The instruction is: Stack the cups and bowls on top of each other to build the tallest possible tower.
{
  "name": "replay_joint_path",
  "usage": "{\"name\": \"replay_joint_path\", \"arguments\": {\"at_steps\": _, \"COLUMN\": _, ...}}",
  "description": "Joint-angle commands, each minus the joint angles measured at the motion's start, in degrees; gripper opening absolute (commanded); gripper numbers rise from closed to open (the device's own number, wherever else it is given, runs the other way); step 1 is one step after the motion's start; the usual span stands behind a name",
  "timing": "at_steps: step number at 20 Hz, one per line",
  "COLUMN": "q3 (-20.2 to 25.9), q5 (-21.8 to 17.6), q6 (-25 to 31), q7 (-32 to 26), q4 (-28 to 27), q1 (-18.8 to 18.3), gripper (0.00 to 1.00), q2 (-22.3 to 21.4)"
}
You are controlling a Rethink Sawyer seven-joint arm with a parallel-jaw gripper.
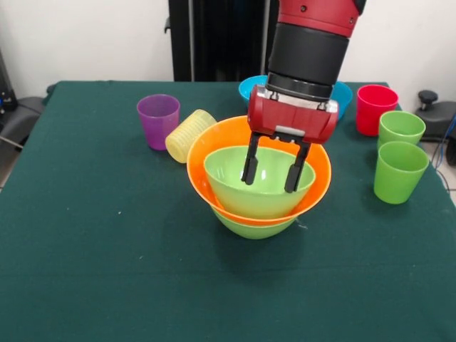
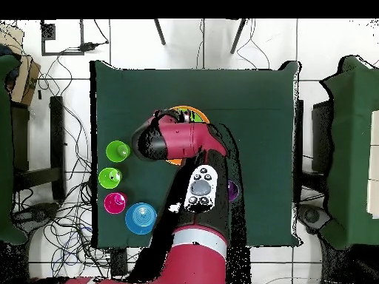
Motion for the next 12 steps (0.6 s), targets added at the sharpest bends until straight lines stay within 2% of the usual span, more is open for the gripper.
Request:
{"name": "replay_joint_path", "arguments": {"at_steps": 1, "q3": 5.64, "q5": 1.44, "q6": -1.16, "q7": 8.19, "q4": 3.24, "q1": -0.62, "gripper": 1.00, "q2": 2.23}}
{"name": "replay_joint_path", "arguments": {"at_steps": 5, "q3": 5.08, "q5": 1.75, "q6": -1.08, "q7": 8.29, "q4": 3.07, "q1": -0.26, "gripper": 1.00, "q2": 2.36}}
{"name": "replay_joint_path", "arguments": {"at_steps": 6, "q3": 4.94, "q5": 1.63, "q6": -1.19, "q7": 7.94, "q4": 3.00, "q1": -0.17, "gripper": 0.00, "q2": 2.38}}
{"name": "replay_joint_path", "arguments": {"at_steps": 12, "q3": 4.22, "q5": 2.14, "q6": -0.34, "q7": 8.20, "q4": 2.85, "q1": 0.44, "gripper": 0.00, "q2": 1.95}}
